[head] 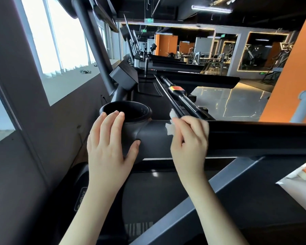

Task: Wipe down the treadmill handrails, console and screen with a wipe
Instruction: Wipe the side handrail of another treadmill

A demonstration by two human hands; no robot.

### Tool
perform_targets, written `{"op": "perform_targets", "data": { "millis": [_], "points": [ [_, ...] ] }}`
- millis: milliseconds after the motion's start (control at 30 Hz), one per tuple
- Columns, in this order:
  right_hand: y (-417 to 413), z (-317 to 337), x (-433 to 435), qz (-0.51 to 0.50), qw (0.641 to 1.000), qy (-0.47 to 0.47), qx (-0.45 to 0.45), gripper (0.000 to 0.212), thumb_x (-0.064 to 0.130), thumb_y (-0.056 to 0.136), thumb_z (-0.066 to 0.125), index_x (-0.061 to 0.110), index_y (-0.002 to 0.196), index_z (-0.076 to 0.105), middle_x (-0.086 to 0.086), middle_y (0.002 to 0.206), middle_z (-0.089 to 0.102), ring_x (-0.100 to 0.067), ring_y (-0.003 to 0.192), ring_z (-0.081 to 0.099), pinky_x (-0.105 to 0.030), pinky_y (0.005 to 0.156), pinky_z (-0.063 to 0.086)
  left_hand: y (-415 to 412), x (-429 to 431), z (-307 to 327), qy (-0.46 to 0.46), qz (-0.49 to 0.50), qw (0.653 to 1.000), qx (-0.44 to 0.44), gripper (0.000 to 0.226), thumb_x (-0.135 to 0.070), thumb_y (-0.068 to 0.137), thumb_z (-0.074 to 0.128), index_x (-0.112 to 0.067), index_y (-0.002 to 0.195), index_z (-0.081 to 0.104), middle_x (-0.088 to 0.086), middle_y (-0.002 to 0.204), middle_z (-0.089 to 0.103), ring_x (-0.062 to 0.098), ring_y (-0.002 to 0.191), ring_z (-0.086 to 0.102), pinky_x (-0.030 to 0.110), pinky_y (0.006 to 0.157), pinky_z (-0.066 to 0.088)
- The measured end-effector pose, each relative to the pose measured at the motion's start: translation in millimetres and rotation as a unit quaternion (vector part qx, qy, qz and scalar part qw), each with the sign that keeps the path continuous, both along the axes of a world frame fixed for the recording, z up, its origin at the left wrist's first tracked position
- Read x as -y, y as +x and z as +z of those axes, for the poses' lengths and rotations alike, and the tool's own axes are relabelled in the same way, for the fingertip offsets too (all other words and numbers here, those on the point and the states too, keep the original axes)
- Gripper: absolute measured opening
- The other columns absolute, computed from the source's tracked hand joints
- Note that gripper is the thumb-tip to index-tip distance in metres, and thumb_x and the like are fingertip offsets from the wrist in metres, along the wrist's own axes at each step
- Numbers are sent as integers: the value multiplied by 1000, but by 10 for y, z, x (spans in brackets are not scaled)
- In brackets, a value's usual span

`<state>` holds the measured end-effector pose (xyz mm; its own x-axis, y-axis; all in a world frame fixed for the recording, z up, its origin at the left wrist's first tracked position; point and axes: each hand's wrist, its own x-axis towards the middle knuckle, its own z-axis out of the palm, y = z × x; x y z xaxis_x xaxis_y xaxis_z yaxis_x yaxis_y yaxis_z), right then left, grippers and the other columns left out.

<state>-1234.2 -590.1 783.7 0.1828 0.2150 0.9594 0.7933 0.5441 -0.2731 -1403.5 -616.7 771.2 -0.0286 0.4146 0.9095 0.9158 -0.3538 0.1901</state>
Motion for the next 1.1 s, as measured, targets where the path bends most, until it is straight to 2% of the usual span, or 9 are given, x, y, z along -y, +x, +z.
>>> {"op": "perform_targets", "data": {
  "millis": [133,200,300,400,600,733,800,933,1100],
  "points": [
    [-1,211,-1,11,992,-94,82,21,3,80,57,16,81,73,4,81,64,-25,79,54,-33,74,34,2,-6,-3,2,-1,1000,-3,61,-35,88,57,-1,137,47,15,138,49,35,135,35,49,108,34],
    [36,408,-42,17,977,-193,84,22,9,80,55,20,76,73,4,80,67,-26,80,57,-32,74,30,-3,-11,-2,1,2,1000,-4,61,-36,88,56,-2,137,46,15,139,49,35,135,35,48,109,34],
    [-5,702,-199,34,918,-380,108,27,12,87,50,23,90,75,1,97,72,-28,98,60,-35,89,40,-6,-14,-7,0,5,1000,-4,61,-36,88,55,-2,138,45,14,140,48,34,136,33,47,109,33],
    [-166,791,-220,63,892,-432,121,29,12,90,47,22,107,68,0,109,69,-26,107,56,-42,97,42,-3,-17,-13,-2,9,1000,-6,61,-36,88,55,-3,138,45,14,140,47,34,137,33,47,109,33],
    [-80,637,-72,144,927,-346,32,14,10,86,53,16,91,65,6,86,68,-24,89,59,-44,89,46,0,-22,-15,5,14,1000,-7,61,-36,88,55,-3,138,44,13,140,47,33,137,32,47,108,34],
    [-134,566,-165,73,951,-295,55,17,12,85,50,15,86,66,-4,78,67,-28,79,57,-45,81,47,-2,-22,-21,1,16,1000,-6,62,-36,87,56,-4,139,43,13,141,47,32,137,32,46,108,33],
    [-167,472,-95,109,967,-227,45,14,15,81,53,14,81,67,-3,73,67,-25,75,58,-45,77,48,1,-15,-23,0,15,1000,-4,63,-35,87,56,-4,139,43,13,141,47,32,138,31,46,108,33],
    [-47,231,53,168,978,-105,71,12,14,84,59,12,80,70,4,76,68,-16,79,58,-43,71,49,9,-12,-18,0,18,1000,-1,63,-36,87,56,-4,139,43,13,141,47,32,138,31,46,108,33],
    [82,116,15,83,996,-41,-13,7,5,81,67,8,79,74,-2,84,65,-22,77,53,-38,69,46,15,-13,-22,-3,17,1000,-1,63,-35,88,56,-2,140,44,14,141,46,33,138,31,44,110,30]
  ]
}}
